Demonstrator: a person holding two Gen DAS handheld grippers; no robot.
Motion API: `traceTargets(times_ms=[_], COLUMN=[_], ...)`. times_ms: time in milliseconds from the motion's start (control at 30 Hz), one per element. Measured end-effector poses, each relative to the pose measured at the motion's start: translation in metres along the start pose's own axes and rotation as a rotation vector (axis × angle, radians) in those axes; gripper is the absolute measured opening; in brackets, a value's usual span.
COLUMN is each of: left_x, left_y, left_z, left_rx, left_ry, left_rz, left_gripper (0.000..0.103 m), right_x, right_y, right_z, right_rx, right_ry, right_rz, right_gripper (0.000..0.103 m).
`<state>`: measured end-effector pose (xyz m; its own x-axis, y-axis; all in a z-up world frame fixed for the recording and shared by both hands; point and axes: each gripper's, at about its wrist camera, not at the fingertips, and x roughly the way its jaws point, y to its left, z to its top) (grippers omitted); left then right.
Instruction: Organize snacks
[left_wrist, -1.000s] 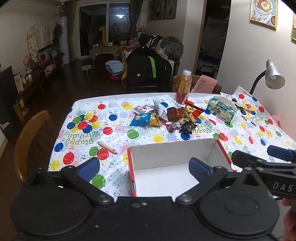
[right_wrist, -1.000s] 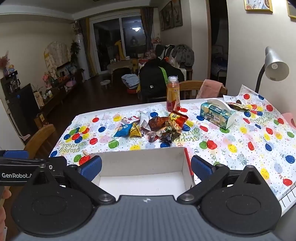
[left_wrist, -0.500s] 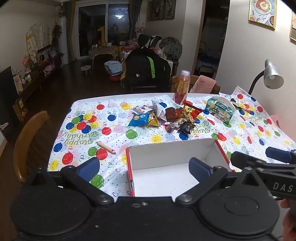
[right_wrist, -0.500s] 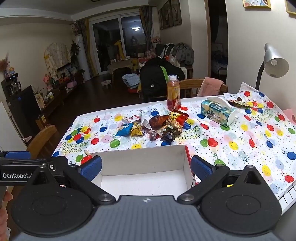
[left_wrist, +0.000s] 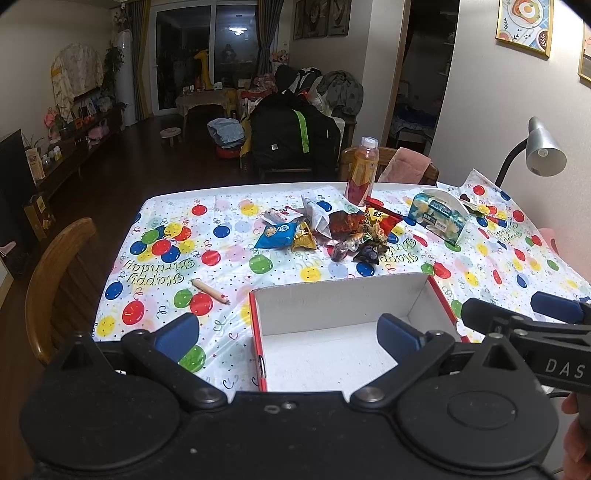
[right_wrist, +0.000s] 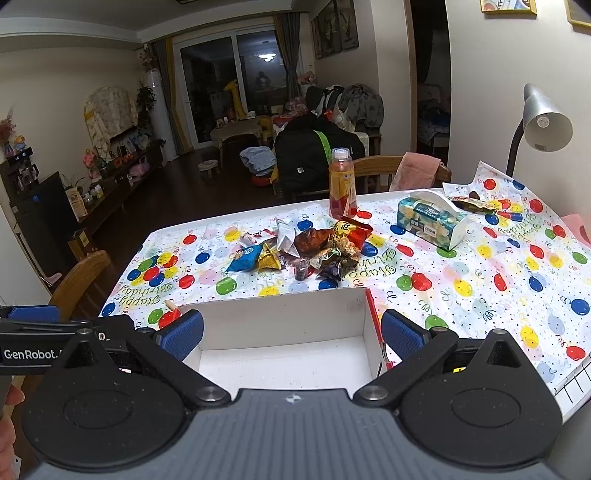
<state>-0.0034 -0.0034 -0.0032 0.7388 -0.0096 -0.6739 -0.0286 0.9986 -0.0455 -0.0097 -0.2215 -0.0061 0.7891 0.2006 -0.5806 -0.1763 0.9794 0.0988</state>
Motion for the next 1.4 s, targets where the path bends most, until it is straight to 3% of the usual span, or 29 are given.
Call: traceTargets(times_ms=[300, 1400], left_x=[-0.004, -0.009], left_y=[-0.004, 0.001], left_z=[-0.013, -0.012], left_rx=[-0.003, -0.007], left_ry=[0.010, 0.025], left_rz=[-0.011, -0.035], left_gripper=[0.102, 0.102], right_x=[-0.003, -0.016], right_y=[0.004, 0.010], right_z=[-0.009, -0.016], right_rx=[0.017, 0.027], right_ry=[0.007, -0.005], right_rz=[-0.010, -0.027], right_gripper=[0.103, 0.103])
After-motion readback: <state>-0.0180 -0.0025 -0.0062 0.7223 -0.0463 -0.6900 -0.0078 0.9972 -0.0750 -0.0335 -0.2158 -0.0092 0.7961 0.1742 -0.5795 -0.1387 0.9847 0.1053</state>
